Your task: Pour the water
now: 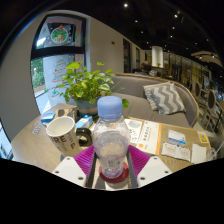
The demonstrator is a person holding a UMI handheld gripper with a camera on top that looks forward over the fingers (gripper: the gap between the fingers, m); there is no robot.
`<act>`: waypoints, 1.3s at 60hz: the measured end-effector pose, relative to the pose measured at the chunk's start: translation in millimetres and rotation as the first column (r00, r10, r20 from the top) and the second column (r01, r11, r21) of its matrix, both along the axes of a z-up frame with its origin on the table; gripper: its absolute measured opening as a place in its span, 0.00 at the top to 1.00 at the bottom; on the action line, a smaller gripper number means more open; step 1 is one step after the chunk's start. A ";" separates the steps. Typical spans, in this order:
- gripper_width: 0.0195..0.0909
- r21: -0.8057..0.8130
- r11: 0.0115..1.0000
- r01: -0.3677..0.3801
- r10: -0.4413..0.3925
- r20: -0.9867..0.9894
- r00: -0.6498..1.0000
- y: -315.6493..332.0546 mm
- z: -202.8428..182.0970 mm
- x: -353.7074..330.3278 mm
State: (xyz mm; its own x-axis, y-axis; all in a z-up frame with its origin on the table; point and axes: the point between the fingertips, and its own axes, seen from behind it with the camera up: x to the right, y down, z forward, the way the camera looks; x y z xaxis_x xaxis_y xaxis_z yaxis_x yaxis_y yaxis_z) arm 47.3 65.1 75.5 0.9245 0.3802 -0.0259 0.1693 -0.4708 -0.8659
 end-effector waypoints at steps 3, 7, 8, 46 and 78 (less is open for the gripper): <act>0.52 -0.028 1.000 0.014 -0.014 0.014 1.000 -2.0 -1.7 1.5; 0.41 -0.086 0.995 0.042 -0.039 0.034 0.999 -9.0 -4.5 3.8; 0.36 -0.096 0.994 0.047 -0.044 0.037 0.998 -11.3 -3.5 5.8; 0.07 -0.153 0.909 0.388 -0.366 0.155 0.918 -204.1 171.8 -5.5; 0.07 -0.127 0.878 0.461 -0.444 0.142 0.885 -271.4 210.6 -34.6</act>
